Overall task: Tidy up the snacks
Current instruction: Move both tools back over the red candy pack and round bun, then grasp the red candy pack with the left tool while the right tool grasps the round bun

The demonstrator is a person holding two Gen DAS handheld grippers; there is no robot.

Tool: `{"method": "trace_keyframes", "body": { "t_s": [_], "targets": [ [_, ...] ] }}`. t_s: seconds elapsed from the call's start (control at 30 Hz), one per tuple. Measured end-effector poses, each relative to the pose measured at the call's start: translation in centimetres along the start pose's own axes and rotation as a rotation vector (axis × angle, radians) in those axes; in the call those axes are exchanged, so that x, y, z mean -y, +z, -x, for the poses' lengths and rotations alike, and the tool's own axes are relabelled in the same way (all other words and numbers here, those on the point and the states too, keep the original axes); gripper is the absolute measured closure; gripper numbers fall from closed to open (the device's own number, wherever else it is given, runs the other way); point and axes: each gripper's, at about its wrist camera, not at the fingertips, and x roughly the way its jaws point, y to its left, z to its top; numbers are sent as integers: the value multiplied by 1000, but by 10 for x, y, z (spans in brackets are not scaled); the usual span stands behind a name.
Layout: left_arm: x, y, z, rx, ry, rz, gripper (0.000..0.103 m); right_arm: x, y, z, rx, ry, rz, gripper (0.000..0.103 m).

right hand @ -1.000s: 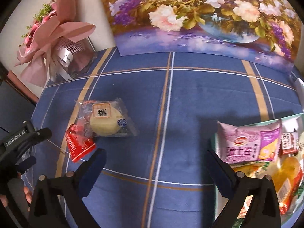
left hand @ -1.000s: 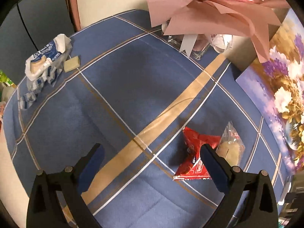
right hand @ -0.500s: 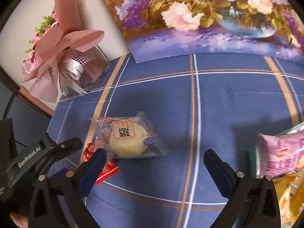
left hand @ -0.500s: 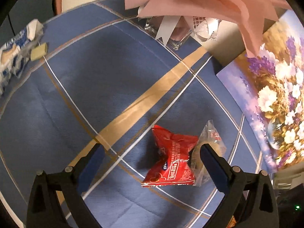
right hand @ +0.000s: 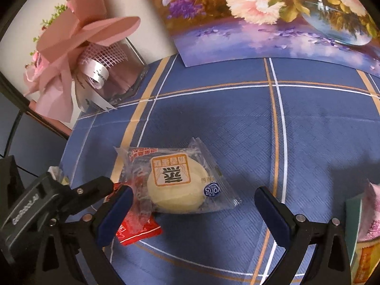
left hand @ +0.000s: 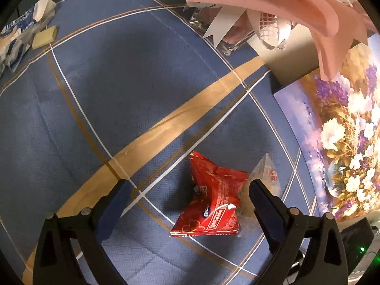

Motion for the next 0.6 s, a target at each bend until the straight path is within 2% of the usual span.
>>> {"method": "trace_keyframes", "body": {
  "t_s": [0.1, 0.17, 0.3, 0.37, 0.6],
  "targets": [
    [-1, 0, -4, -10, 4, 7, 5, -1, 0, -4, 0, -3, 2, 2],
    [-1, 0, -6, -19, 3, 8, 7, -2, 0, -5, -4, 6, 8, 10],
    [-1, -1, -9, -47, -21, 15, 12, -1, -1, -4, 6, -2, 10, 15],
    [1, -2, -11, -55, -23, 16, 13, 1, -1, -2, 11, 1, 7, 23],
    [14, -4, -16, -68, -33, -27, 24, 7, -1, 2, 13, -12, 12, 26]
  ]
}}
